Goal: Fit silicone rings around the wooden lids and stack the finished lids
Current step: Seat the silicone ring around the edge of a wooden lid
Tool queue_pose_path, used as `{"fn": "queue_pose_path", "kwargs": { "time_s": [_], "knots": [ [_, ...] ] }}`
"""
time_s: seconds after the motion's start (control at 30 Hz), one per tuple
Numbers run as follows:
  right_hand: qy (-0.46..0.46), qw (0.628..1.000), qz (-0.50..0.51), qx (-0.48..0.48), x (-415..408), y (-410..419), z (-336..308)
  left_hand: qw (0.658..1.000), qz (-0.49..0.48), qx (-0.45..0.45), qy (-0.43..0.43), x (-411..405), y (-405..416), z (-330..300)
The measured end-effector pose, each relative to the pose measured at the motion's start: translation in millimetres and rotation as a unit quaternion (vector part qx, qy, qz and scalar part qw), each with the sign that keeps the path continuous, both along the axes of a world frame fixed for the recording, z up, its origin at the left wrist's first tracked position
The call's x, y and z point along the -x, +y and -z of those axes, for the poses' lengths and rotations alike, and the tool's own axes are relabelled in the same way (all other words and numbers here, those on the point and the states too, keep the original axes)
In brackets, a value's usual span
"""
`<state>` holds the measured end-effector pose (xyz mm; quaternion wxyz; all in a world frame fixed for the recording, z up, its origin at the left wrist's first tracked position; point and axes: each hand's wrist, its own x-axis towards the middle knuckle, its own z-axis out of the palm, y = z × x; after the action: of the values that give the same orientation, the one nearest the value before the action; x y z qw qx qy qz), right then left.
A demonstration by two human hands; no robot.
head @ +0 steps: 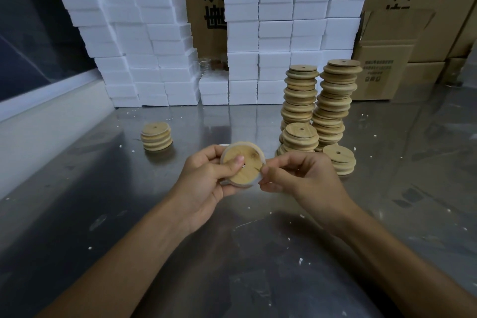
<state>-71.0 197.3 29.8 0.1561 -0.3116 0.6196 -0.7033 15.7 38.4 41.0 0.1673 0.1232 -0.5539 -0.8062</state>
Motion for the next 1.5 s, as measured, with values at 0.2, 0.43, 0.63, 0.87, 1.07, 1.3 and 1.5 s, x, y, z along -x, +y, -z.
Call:
{"fn": "queue_pose_path", "kwargs": {
  "time_s": [0.2, 0.43, 0.63, 0.87, 1.07, 1.3, 1.5],
  "knots": [
    [-0.027, 0.999, -0.016, 0.007, -3, -3, 2, 0.999, -0.008, -0.037, 0.001, 2, 3, 1],
    [-0.04, 0.998, -0.049, 0.013, 0, 1, -3, 0.997, 0.018, -0.077, 0.003, 2, 4, -1],
    [-0.037, 0.999, -0.028, -0.018, -2, -1, 0, 0.995, 0.03, -0.093, 0.003, 3, 3, 1],
    [-0.073, 0.997, -0.003, -0.005, -2, -6, 4, 0.998, 0.005, -0.065, -0.013, 2, 5, 2],
    [-0.053, 0.998, 0.035, 0.0, 1, -4, 3, 0.991, -0.018, 0.12, -0.056, 0, 8, 4],
    [-0.046, 0.998, 0.023, -0.029, -9, -8, 6, 0.997, -0.077, 0.028, -0.013, 3, 3, 4],
    [-0.058, 0.997, 0.021, -0.041, -13, -10, 8, 0.998, -0.052, -0.011, 0.019, 2, 5, 4]
  ]
}}
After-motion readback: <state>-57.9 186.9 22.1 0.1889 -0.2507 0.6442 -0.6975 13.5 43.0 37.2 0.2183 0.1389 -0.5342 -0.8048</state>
